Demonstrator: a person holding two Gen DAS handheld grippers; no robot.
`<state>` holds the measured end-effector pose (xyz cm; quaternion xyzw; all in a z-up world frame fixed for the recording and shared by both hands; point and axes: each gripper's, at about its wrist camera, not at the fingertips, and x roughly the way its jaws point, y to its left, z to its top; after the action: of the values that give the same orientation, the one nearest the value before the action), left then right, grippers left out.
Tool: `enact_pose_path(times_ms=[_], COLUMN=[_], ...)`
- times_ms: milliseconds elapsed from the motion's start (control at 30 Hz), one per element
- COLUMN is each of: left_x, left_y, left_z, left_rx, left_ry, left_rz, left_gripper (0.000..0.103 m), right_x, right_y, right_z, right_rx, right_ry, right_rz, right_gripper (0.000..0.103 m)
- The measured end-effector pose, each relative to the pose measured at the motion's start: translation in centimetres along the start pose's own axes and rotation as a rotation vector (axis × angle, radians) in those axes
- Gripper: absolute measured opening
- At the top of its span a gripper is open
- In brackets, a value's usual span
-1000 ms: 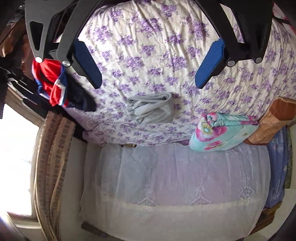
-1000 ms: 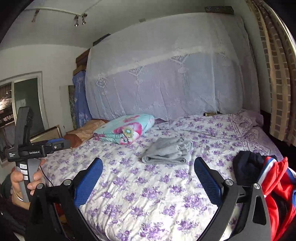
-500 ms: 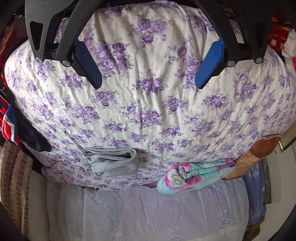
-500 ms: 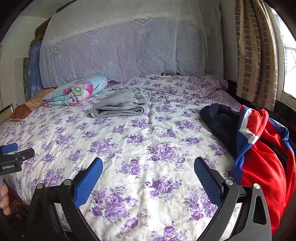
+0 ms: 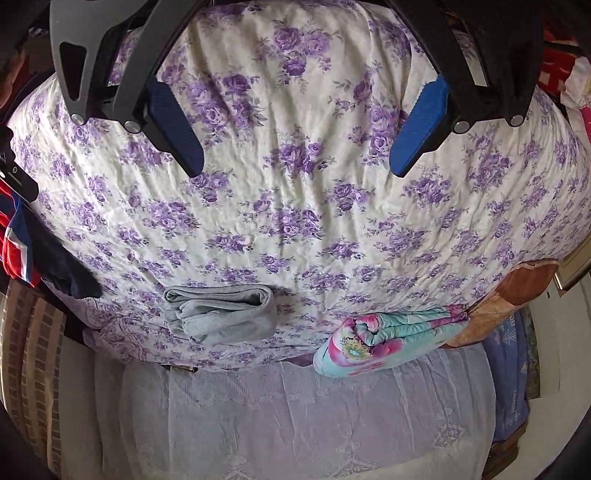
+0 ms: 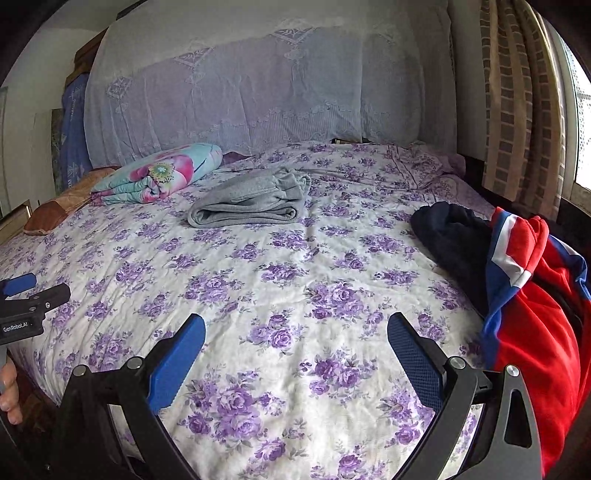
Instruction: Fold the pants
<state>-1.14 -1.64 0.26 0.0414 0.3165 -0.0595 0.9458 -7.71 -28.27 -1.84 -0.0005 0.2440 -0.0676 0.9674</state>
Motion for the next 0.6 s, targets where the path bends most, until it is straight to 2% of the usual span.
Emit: enact_pose_path(times_ms=[233, 500, 600], left_x=[-0.04, -0.29, -0.14], left_y=[-0.04, 0.31, 0.38], left_z=[0.01, 0.15, 0.12], left_rx=[0.018, 0.002, 0.003], left_ry=[-0.009, -0.015, 0.005], left_rz=[0.027, 0.031, 0.017], left_gripper=[0.098, 0.098, 0.098], right_x=[-0.08, -0.3, -0.32], right_y=[-0.06, -0.27, -0.29], right_z=[0.11, 0.14, 0.16], right_rx=[-0.001, 0.001, 0.0], right_ry=[-0.006, -0.01, -0.011], right_rz=[-0.007, -0.016, -0.017], right_gripper=[0.1, 0.1, 0.1])
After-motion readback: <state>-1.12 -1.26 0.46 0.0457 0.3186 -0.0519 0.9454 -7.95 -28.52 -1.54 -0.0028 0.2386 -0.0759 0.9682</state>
